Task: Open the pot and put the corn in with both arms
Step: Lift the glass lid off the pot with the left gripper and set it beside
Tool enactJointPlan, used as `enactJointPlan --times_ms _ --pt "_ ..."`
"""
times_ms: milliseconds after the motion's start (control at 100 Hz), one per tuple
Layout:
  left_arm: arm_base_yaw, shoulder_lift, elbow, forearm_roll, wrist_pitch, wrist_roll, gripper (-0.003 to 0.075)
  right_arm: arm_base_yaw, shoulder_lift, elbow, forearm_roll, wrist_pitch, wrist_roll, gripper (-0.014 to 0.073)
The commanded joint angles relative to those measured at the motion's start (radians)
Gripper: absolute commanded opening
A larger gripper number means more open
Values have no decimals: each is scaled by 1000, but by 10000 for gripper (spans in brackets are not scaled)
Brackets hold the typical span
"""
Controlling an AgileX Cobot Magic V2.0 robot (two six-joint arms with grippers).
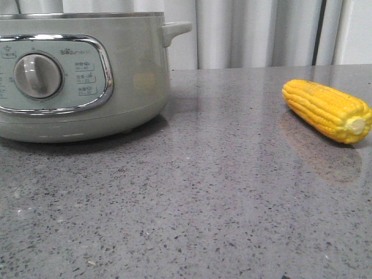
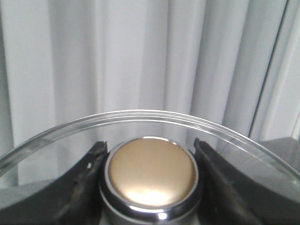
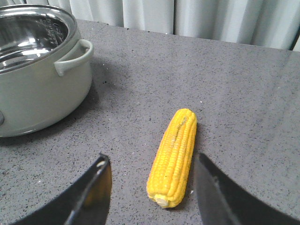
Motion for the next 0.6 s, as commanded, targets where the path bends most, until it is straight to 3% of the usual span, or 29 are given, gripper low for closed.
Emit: enactJointPlan --times_ms 0,170,460,590 --pt "52 -94 -51 -1 -115 -5 45 -3 -2 -38 -1 -69 -7 346" --pt "242 -189 -45 1 -4 -3 45 -3 -2 -38 -1 -69 -7 346" --pt "669 -239 -43 8 188 -3 45 -3 -2 -38 -1 -69 -7 346" --pt "752 -237 4 6 162 -3 45 -3 -2 -38 -1 -71 -7 346"
